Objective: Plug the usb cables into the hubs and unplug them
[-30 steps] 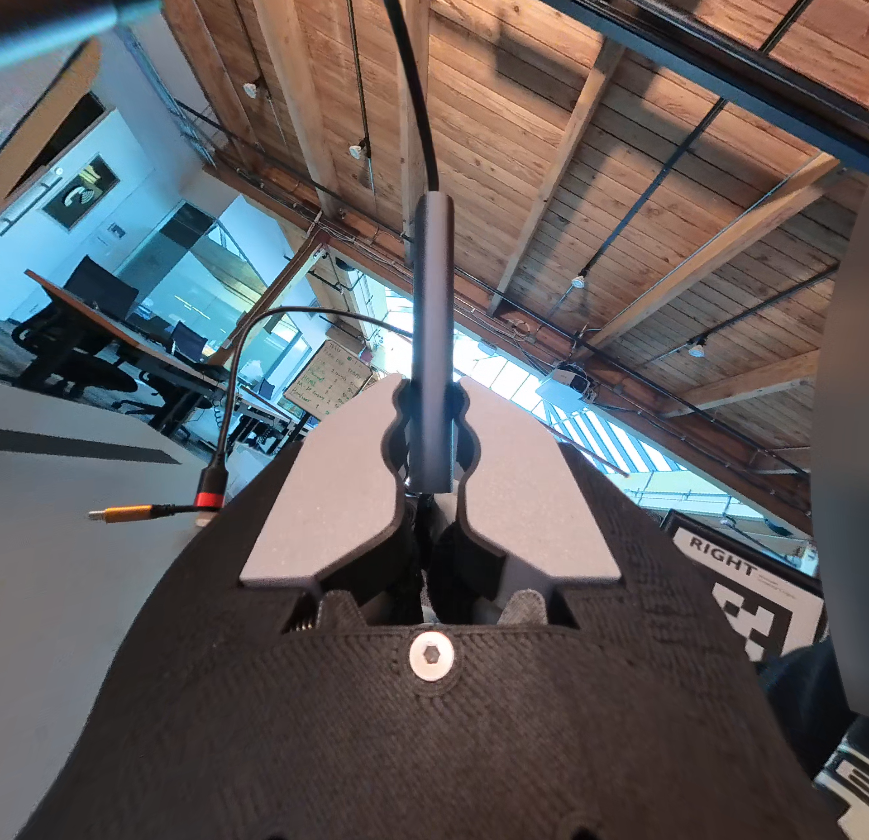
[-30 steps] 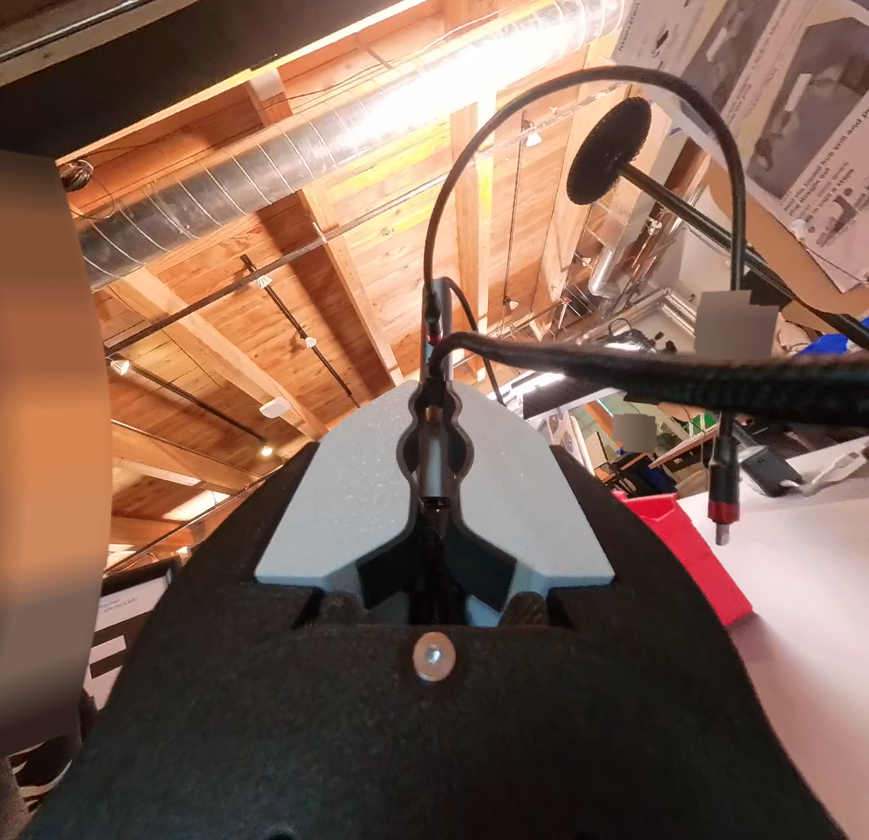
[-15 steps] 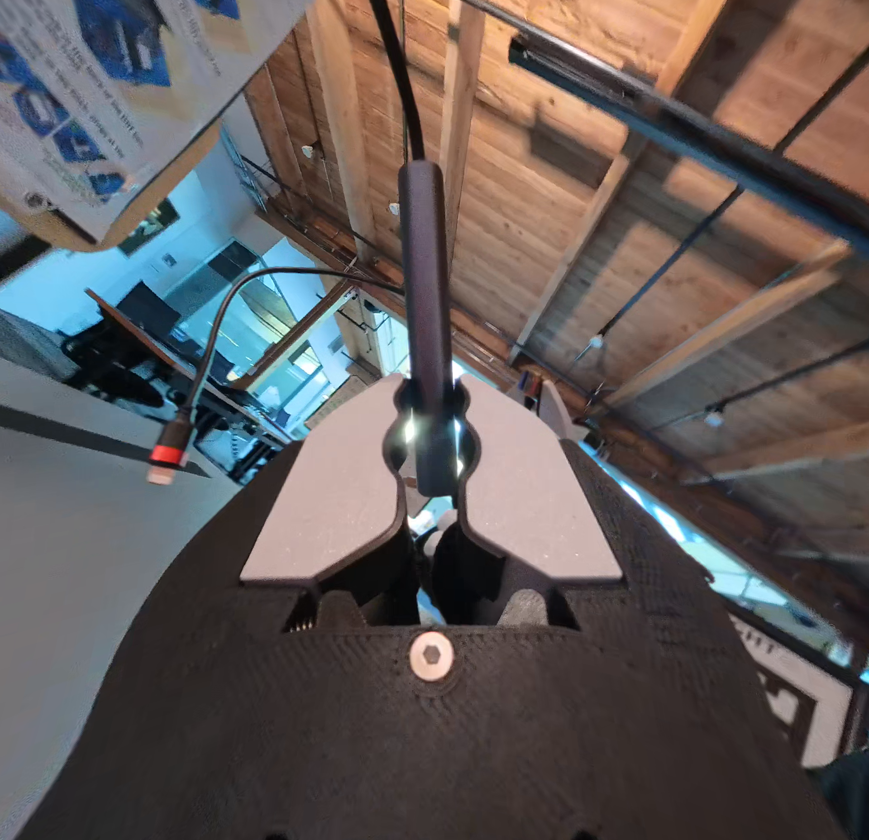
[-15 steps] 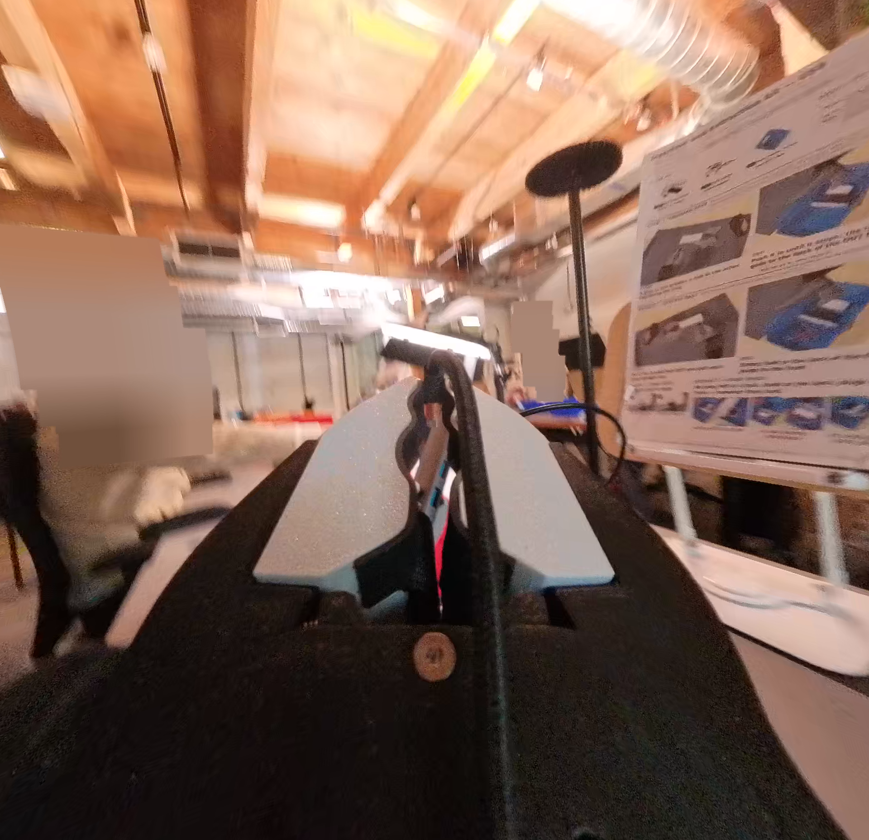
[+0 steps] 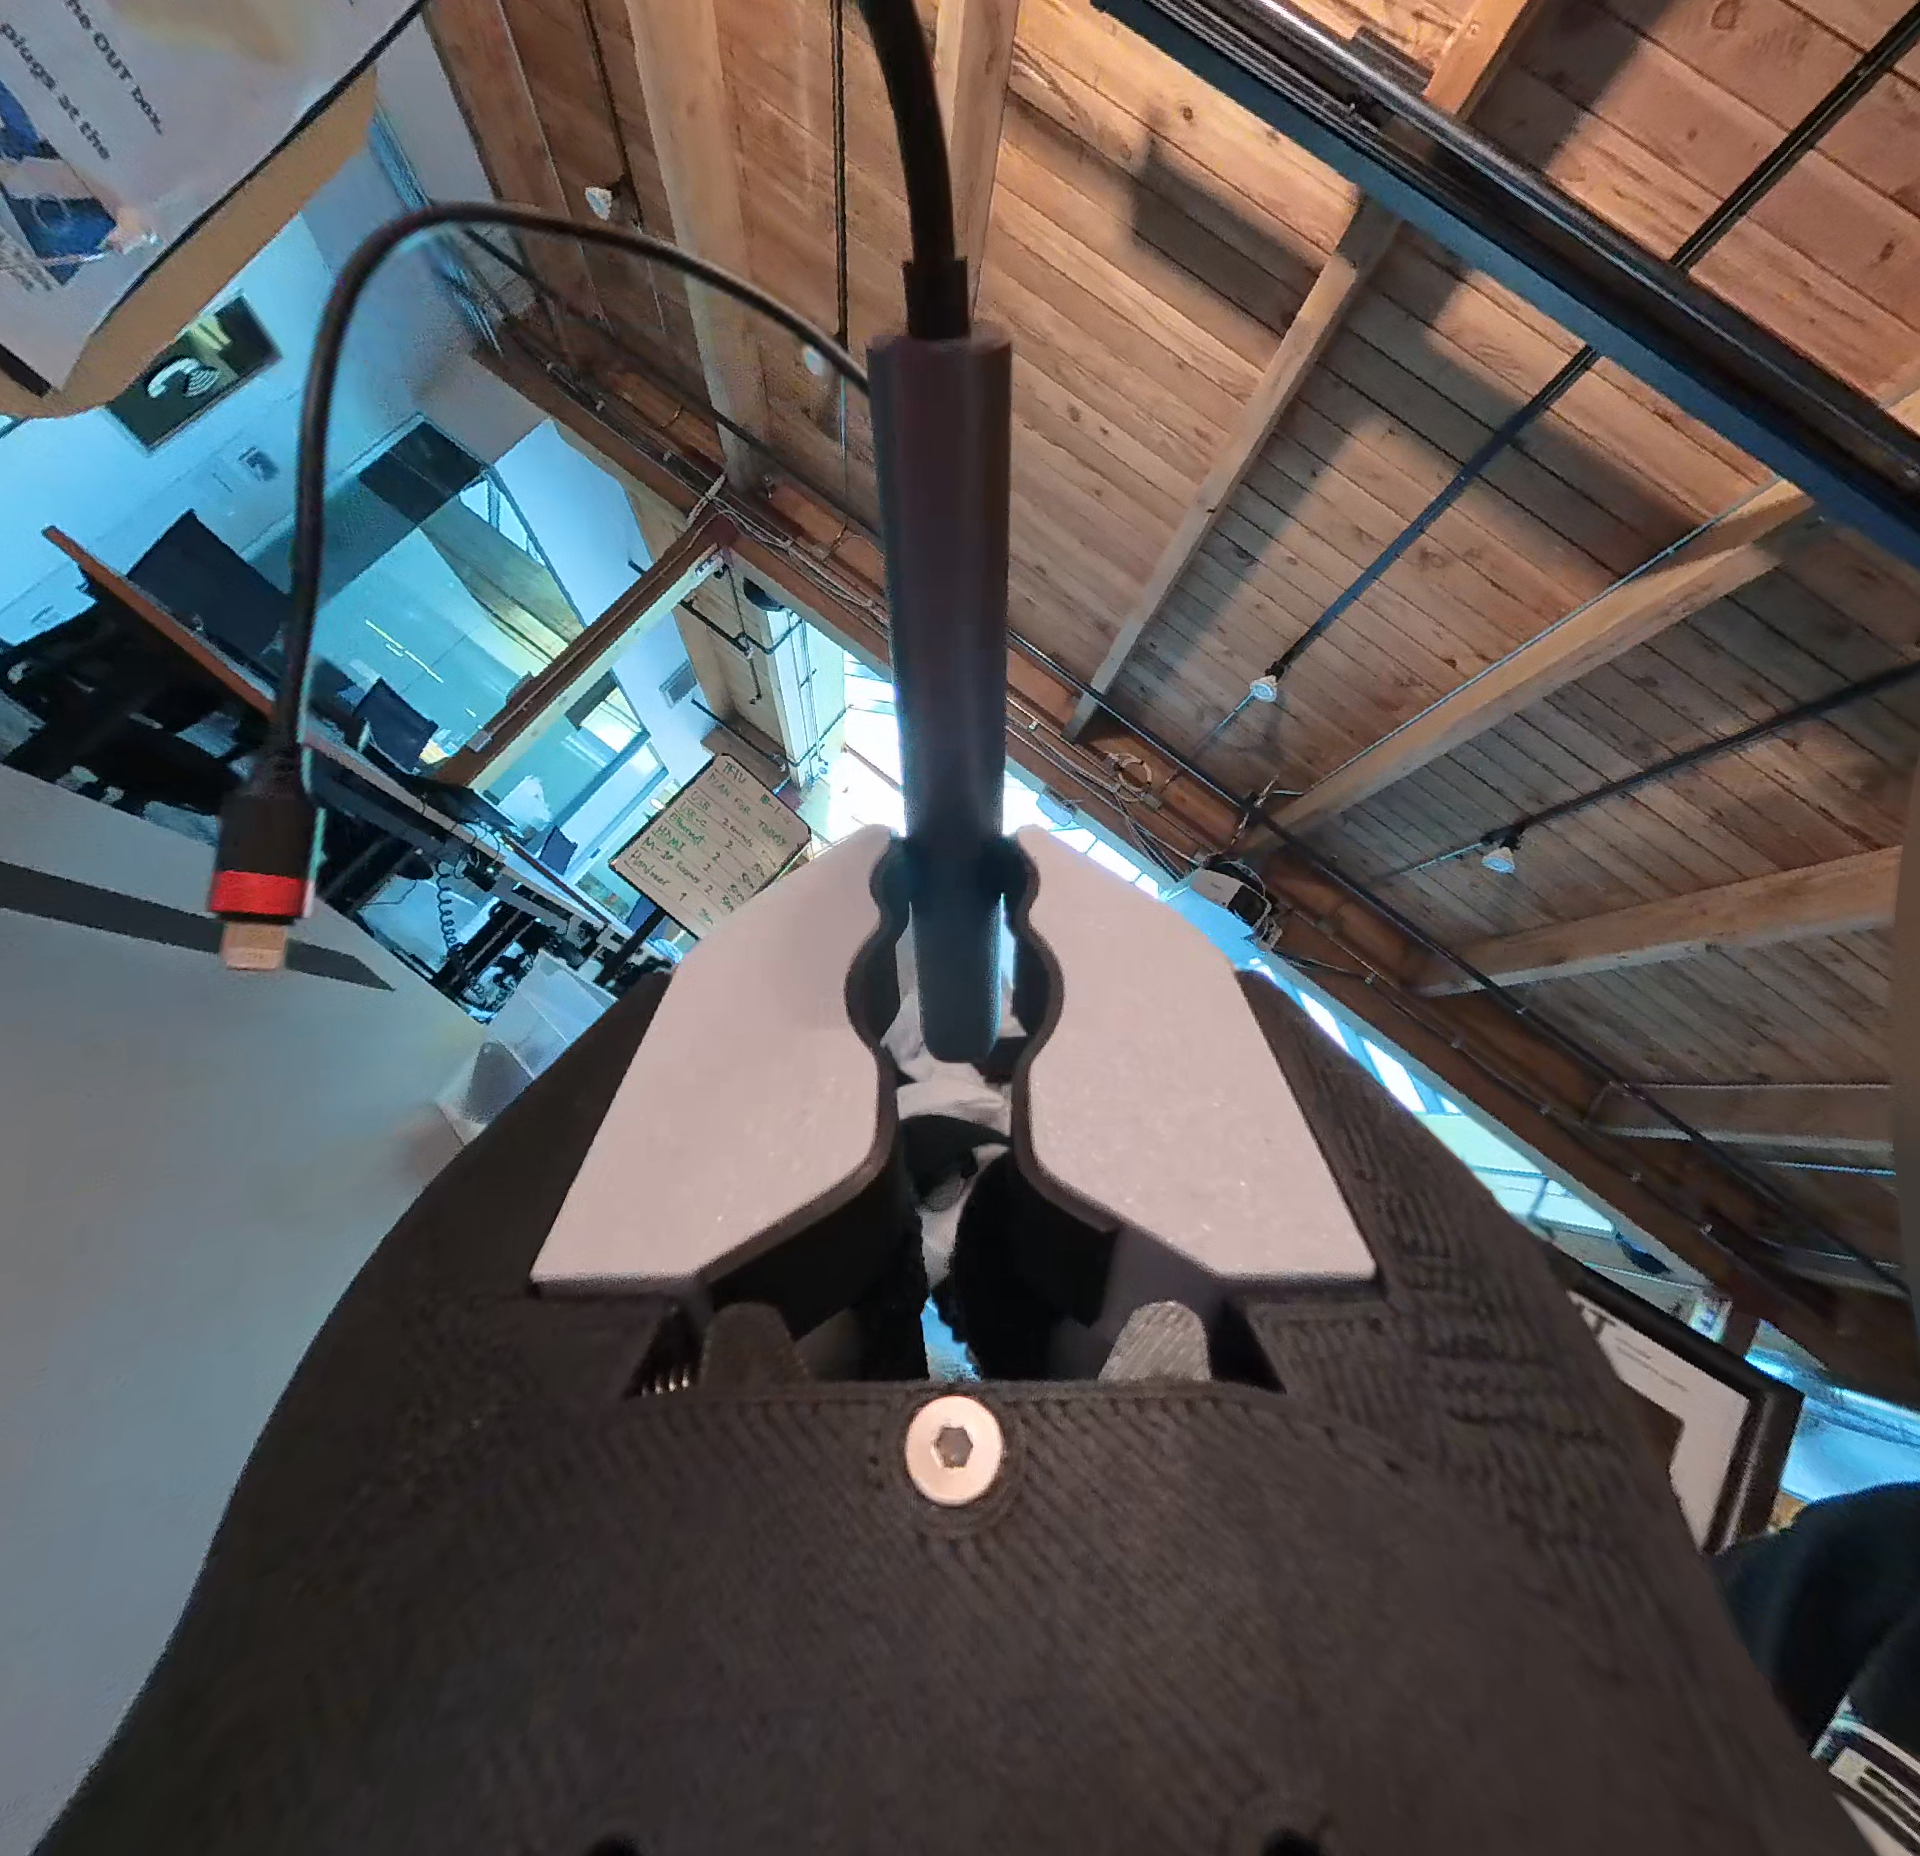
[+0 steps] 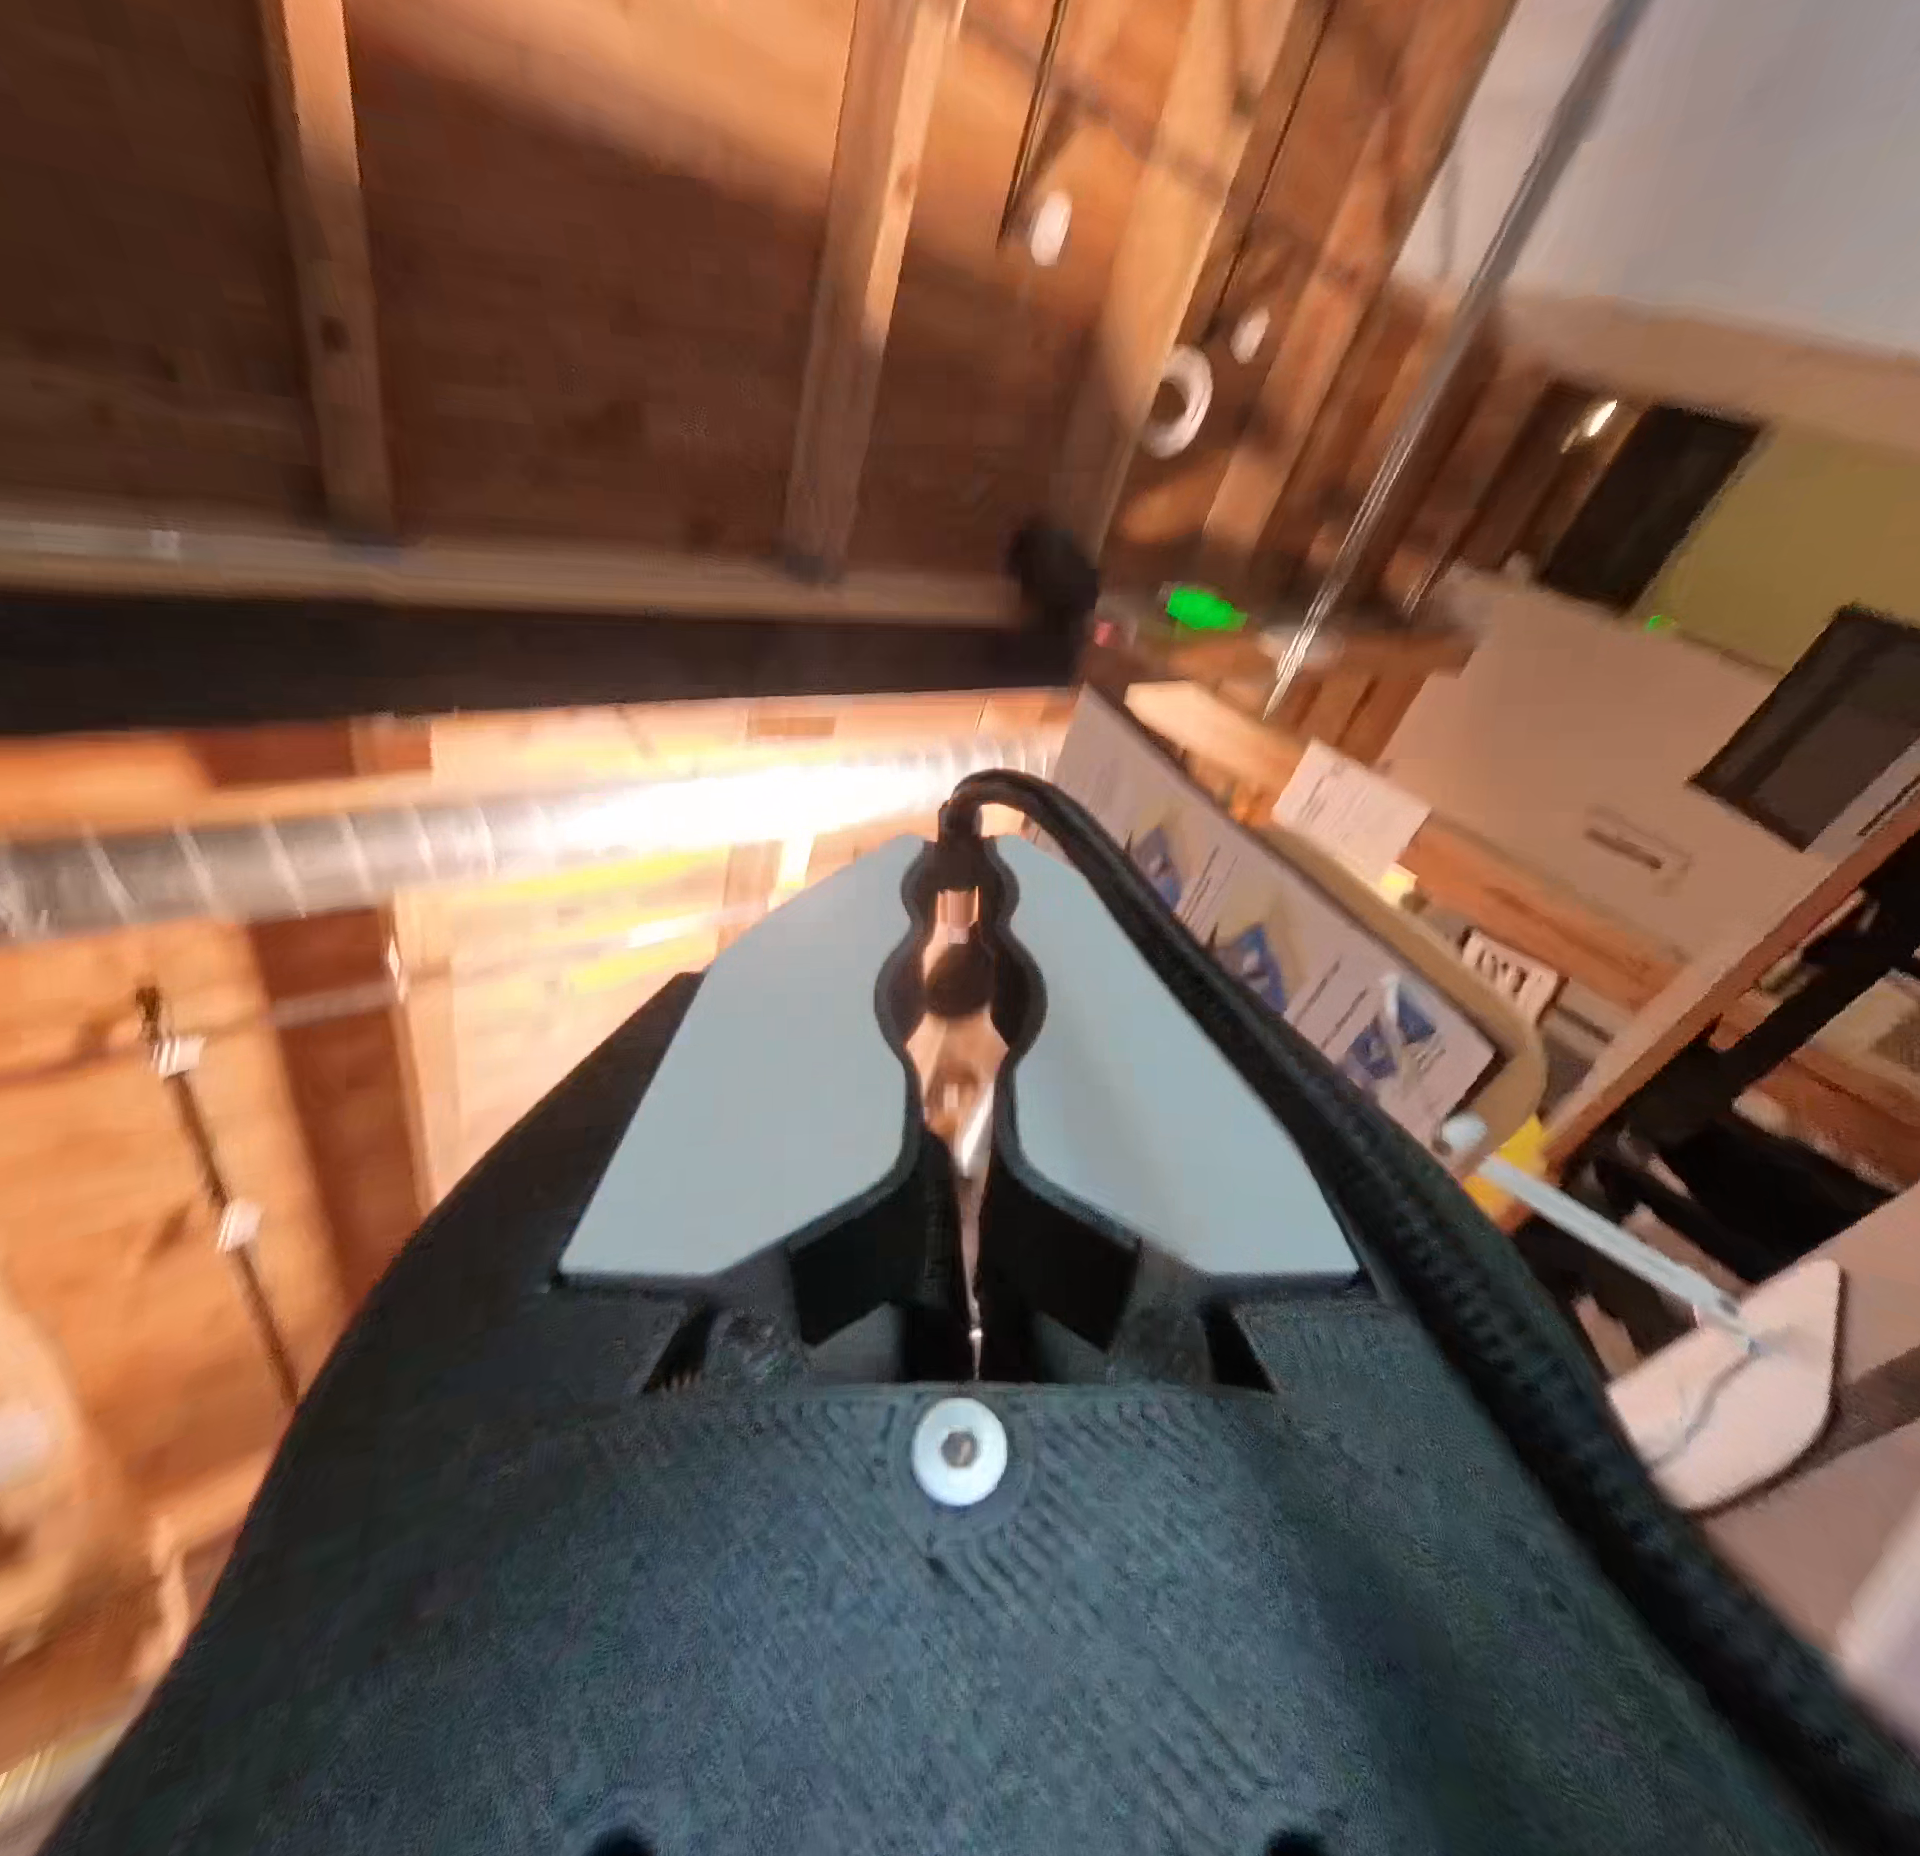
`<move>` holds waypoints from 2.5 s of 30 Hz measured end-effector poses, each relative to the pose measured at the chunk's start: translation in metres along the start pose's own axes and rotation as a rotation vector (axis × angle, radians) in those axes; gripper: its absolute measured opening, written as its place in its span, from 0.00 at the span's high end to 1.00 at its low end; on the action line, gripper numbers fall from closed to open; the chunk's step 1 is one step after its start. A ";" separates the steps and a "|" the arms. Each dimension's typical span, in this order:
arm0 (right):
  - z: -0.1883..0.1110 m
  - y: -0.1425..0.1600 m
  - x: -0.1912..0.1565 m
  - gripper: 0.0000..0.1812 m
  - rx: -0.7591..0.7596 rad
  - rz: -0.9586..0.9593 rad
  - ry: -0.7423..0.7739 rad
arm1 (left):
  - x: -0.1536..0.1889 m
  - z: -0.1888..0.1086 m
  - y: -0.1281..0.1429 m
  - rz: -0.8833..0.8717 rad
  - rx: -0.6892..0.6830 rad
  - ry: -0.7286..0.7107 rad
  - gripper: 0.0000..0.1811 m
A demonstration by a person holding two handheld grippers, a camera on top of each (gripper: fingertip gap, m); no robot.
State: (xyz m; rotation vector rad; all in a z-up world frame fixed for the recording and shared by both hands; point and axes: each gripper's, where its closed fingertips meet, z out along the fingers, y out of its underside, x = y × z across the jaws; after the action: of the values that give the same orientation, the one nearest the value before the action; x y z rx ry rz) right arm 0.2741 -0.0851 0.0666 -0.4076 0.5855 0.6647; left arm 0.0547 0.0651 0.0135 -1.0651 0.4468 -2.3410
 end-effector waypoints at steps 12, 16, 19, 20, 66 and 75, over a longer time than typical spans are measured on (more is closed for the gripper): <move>-0.041 -0.033 0.043 0.83 0.405 0.193 0.119 | 0.008 0.005 0.008 0.092 -0.071 0.007 0.91; -0.027 -0.018 0.023 0.74 0.291 -0.024 0.139 | 0.008 0.005 0.009 0.085 -0.076 0.009 0.91; -0.011 0.008 0.007 0.67 0.143 -0.188 0.128 | 0.008 0.005 0.010 0.087 -0.082 0.012 0.91; -0.006 0.019 0.002 0.65 0.081 -0.244 0.122 | 0.009 0.006 0.011 0.088 -0.085 0.014 0.91; -0.043 0.242 -0.066 0.96 -0.648 0.169 -0.338 | 0.031 0.009 0.017 0.117 -0.074 0.169 0.91; -0.045 0.245 -0.068 0.96 -0.647 0.187 -0.349 | 0.033 0.007 0.013 0.089 -0.061 0.185 0.91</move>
State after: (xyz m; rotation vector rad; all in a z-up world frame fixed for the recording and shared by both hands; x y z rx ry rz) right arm 0.0488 0.0361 0.0341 -0.8230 0.0600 1.0804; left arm 0.0463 0.0345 0.0309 -0.8402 0.6255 -2.3697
